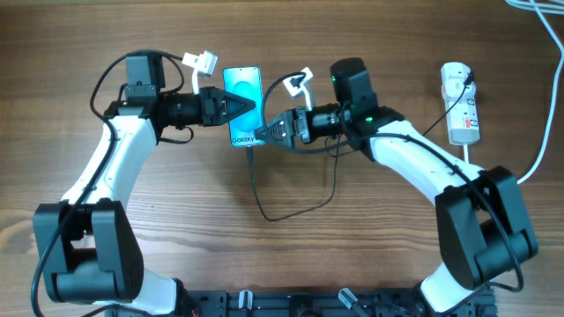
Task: Plug charger to phone and switch on socket
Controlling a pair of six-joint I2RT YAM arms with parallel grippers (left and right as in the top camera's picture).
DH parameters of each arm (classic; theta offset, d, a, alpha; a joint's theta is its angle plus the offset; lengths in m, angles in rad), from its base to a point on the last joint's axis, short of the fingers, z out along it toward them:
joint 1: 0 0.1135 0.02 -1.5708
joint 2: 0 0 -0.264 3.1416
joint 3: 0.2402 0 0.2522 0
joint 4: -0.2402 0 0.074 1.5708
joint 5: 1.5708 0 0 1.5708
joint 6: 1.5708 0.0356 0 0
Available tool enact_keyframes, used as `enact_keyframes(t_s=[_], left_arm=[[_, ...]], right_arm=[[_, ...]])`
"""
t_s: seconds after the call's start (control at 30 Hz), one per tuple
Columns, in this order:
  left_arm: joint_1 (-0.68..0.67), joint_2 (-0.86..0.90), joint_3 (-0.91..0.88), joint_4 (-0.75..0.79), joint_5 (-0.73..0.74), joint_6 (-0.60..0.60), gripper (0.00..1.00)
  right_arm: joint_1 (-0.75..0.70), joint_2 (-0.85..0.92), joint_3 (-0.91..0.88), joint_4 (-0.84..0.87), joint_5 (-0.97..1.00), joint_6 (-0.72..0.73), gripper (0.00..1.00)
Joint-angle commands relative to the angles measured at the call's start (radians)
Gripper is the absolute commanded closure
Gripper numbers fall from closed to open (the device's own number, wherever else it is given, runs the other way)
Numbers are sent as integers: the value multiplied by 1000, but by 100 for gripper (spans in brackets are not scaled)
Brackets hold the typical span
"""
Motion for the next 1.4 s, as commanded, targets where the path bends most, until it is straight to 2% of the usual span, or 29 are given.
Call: enact_keyframes(t_s=[0.0,0.23,0.33,0.53,0.6,0.7,0.87,1.23,1.37], left_arm=[[-6,-15,-6,6,55,27,96],[-6,-15,-6,6,55,27,96],[-6,-15,-6,6,55,27,96],[-6,-15,-6,6,55,27,96],[-6,-15,-6,5,55,27,96],[-6,-15,-6,6,55,27,96],[-6,-15,-6,6,55,27,96],[-6,-15,-6,6,56,26,96],[-6,-15,-6,5,73,23,96]], right_arm=[[32,-5,11,47,-26,-25,0],[42,-5,11,152,-25,28,2],[42,-5,11,168,-25,31,17],[42,-5,11,167,-25,32,29],[42,-5,11,166,-25,35,40],[42,-5,11,158,-25,42,51],[42,-5,11,129,-25,53,54],[42,-5,11,129,-25,53,71],[42,-5,11,130,-26,52,71]])
